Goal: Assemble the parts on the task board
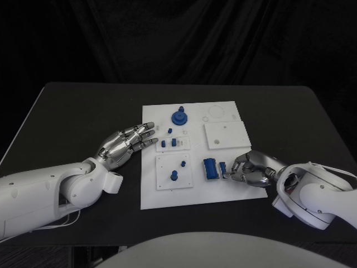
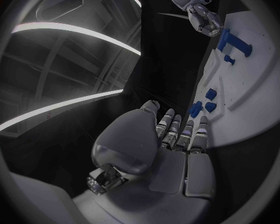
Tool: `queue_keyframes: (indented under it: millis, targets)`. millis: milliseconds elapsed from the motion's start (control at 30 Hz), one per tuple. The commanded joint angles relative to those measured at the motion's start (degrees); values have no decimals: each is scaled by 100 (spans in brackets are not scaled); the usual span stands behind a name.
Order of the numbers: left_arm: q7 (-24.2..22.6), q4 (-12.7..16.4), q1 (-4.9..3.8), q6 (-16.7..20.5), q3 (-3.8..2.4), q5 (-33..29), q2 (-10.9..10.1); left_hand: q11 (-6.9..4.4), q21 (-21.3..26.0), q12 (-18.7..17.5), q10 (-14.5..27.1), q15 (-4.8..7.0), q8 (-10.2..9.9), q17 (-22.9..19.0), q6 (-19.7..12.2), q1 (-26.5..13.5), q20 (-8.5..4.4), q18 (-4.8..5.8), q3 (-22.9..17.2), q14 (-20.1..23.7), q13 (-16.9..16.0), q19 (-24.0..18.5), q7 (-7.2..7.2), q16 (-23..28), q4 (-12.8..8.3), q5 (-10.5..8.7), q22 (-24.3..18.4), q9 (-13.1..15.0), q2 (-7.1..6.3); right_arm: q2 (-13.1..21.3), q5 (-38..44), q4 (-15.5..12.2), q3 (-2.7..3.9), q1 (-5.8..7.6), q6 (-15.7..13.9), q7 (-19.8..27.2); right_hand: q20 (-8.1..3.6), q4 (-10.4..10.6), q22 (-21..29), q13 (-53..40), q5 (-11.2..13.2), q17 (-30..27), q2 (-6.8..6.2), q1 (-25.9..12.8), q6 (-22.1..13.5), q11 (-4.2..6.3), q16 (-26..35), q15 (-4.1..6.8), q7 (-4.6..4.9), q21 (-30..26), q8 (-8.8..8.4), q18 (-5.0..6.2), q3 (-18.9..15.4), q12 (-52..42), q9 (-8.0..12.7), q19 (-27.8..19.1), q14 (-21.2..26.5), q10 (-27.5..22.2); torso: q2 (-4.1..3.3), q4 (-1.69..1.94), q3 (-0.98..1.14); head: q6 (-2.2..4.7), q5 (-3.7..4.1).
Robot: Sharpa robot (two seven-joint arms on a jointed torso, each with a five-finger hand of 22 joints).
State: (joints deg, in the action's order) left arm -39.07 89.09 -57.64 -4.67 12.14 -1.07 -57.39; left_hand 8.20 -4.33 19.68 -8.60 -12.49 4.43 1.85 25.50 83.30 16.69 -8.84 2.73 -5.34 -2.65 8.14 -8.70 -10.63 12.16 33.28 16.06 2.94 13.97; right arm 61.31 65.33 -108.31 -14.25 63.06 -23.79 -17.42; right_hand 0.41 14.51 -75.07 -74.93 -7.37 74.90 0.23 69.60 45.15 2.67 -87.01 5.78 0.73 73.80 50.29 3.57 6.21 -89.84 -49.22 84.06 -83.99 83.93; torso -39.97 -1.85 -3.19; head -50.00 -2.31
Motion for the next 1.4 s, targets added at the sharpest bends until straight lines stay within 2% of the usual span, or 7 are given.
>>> queue_keyframes:
  millis: [33, 200, 500, 867, 1167, 1233, 1400]
  targets:
    - [-316, 13, 15, -45, -3, 9, 1, 44, -29, -7, 0, -29, 6, 9, -3, 20, 8, 84, -32, -11, -3, 30, -34, -24, 4, 32, -8, 0, 10, -25, 5, -59, 2, -14, -464, 313, -30, 43, -1036, -1507, 132, 1057, -32, -83, 16, 54, -7, 60, -27, 21, 68, -10, -94, -16, -47, 50, -505, 607, 6, -10, 1, 0, -9]
    - [-314, 16, 29, -47, -3, 9, -4, 44, -29, -7, 0, -29, 6, 9, -3, 20, 8, 84, -32, -11, -3, 30, -34, -24, 4, 32, -8, 0, 10, -103, 5, -70, 4, -15, -536, 377, -36, 139, -1046, -1507, 331, 1083, -32, -180, 21, 63, -24, 67, -37, 59, 164, -17, -220, -16, -118, 66, -512, 607, 6, -8, 3, 0, 1]
    - [-309, 9, 53, -56, -4, 9, 11, 44, -29, -7, 0, -29, 6, 9, -3, 20, 8, 84, -32, -11, -3, 30, -34, -24, 4, 32, -8, 0, 10, -271, 41, 53, 6, -16, -334, 246, -40, 167, -1047, -1507, 390, 1097, -20, -217, 20, 66, -34, 70, -41, 65, 189, -18, -262, -16, -137, 68, -515, 607, 2, 5, 4, 0, 32]
    - [-304, 6, 65, -68, -4, 9, 33, 46, -31, -7, 0, -31, 4, 9, -9, 21, 8, 88, -46, -10, -3, 32, -37, -22, 3, 34, -7, -1, 14, -480, 173, 240, 6, -18, -106, 88, -53, -3, -1049, -1507, 338, 1099, -36, 17, -2, 88, -36, 86, -66, 75, 235, -19, -271, -16, -180, 70, -515, 607, -5, -4, -7, 0, 10]
    - [-298, 5, 74, -76, -4, 9, 41, 46, -31, -7, 0, -31, 4, 9, -9, 21, 8, 88, -46, -10, -3, 32, -37, -22, 3, 34, -7, -1, 14, -553, 268, 324, 5, -20, 18, 21, -78, -446, -1056, -1507, -10, 1099, -51, 668, -13, 114, -37, 111, -93, 104, 210, -24, -126, -16, -168, 77, -514, 607, -2, 2, -2, 0, 20]
    - [-296, 1, 77, -77, -4, 9, 45, 46, -31, -7, 0, -31, 4, 9, -9, 21, 8, 88, -46, -10, -3, 32, -37, -22, 3, 34, -7, -1, 14, -556, 292, 333, 5, -21, 29, 11, -82, -617, -1059, -1507, -230, 1093, -27, 949, -15, 113, -33, 112, -88, 118, 166, -28, -17, -16, -138, 80, -513, 607, 0, 4, -2, 0, 29]
    - [-294, -7, 85, -79, -4, 9, 56, 46, -31, -7, 0, -31, 4, 9, -9, 21, 8, 88, -46, -10, -3, 32, -37, -22, 3, 34, -7, -1, 14, -538, 316, 340, 5, -21, 41, 8, -74, -736, -1061, -1507, -402, 1094, -2, 1148, -6, 96, -33, 101, -67, 126, 118, -30, 92, -16, -102, 80, -513, 607, -2, 1, 1, 0, 23]
